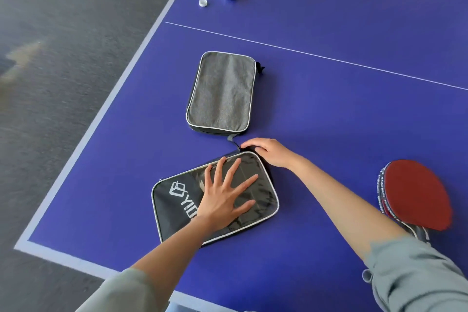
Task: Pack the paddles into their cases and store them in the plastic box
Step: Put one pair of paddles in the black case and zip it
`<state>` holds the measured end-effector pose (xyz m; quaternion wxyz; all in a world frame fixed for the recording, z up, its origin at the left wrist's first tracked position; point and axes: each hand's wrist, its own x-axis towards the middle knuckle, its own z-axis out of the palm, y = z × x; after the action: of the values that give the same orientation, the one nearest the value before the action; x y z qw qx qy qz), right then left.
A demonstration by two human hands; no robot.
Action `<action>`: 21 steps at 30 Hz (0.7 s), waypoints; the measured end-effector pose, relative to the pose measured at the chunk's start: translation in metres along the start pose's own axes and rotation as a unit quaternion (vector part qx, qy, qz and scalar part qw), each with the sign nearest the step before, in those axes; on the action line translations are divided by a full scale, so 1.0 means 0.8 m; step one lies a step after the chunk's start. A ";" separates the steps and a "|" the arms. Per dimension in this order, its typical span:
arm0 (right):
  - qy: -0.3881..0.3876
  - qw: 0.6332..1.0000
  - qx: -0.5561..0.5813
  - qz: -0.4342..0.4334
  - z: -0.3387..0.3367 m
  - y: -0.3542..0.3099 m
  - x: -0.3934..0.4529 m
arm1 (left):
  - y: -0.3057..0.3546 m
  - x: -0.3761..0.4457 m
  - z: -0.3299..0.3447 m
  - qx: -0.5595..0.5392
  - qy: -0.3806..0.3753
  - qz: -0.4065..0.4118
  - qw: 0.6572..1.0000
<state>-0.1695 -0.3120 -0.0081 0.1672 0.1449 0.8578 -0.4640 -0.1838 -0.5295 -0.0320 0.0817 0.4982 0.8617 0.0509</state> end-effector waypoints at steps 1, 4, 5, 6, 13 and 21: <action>-0.010 1.000 -0.002 -0.002 -0.004 0.002 0.000 | 0.000 0.000 0.000 0.002 0.000 0.005 1.000; -0.025 0.999 -0.031 -0.005 -0.012 0.005 0.001 | 0.001 0.000 -0.002 -0.001 -0.004 -0.004 1.000; -0.023 0.999 -0.046 -0.009 -0.012 0.005 0.002 | 0.002 0.000 -0.004 -0.003 -0.011 -0.007 1.000; -0.014 0.998 -0.053 -0.012 -0.011 0.005 0.004 | 0.003 0.000 -0.007 -0.006 -0.020 -0.010 1.000; 0.209 0.975 -0.073 -0.027 0.019 -0.014 -0.017 | -0.018 -0.003 -0.031 -0.127 0.009 -0.058 0.990; -0.021 0.939 -0.300 -0.167 0.132 -0.075 -0.072 | -0.125 -0.078 -0.029 -0.243 0.065 -0.331 0.910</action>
<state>-0.1257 -0.4381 0.0066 0.1411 -0.0672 0.9653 -0.2094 -0.2426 -0.6334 -0.0206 0.1562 0.1449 0.9416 0.2606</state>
